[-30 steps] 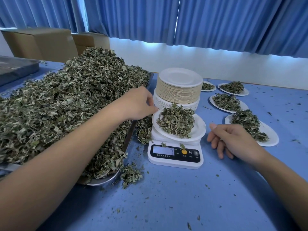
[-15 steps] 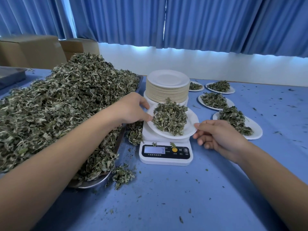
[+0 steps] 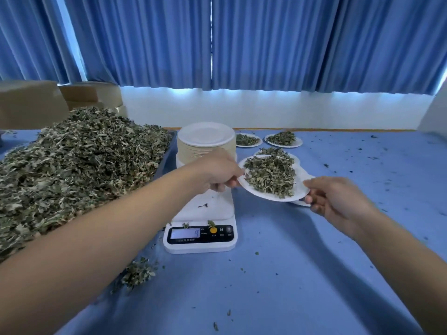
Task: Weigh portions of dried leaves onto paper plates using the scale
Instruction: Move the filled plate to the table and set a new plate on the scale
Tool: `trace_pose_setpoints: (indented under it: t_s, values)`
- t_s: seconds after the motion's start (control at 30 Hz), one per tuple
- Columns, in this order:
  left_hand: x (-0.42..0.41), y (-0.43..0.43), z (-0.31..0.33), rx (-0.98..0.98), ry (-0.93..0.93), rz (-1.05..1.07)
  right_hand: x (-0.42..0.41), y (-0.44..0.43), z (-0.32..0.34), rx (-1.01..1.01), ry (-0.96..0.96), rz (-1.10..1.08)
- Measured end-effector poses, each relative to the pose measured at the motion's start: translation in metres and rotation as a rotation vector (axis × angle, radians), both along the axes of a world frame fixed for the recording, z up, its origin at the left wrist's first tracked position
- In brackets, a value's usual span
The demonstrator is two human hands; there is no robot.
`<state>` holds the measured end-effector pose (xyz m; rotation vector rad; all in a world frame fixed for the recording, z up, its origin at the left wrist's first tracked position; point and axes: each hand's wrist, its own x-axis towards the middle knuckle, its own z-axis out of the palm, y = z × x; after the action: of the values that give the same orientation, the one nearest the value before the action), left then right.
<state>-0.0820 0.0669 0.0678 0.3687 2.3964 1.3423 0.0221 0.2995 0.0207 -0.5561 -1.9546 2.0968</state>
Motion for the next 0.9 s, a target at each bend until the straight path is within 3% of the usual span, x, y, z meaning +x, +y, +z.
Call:
trace_pose_setpoints:
  t_s: [0.17,0.33,0.57,0.67,0.9]
  values:
    - [-0.020,0.072,0.000,0.077,-0.007,0.008,-0.006,0.058,0.009,0.064,-0.007,-0.094]
    - [-0.049,0.146,0.004,0.097,0.109,-0.009,-0.033,0.115,0.015,0.091,-0.013,-0.223]
    - [-0.105,0.218,-0.007,-0.334,0.568,-0.215,-0.092,0.177,-0.004,0.062,-0.121,-0.473]
    - [-0.131,0.239,-0.022,-0.556,0.556,-0.387,-0.117,0.190,-0.019,0.071,-0.155,-0.553]
    - [-0.168,0.269,-0.051,-0.650,0.557,-0.486,-0.165,0.200,-0.037,0.068,-0.189,-0.611]
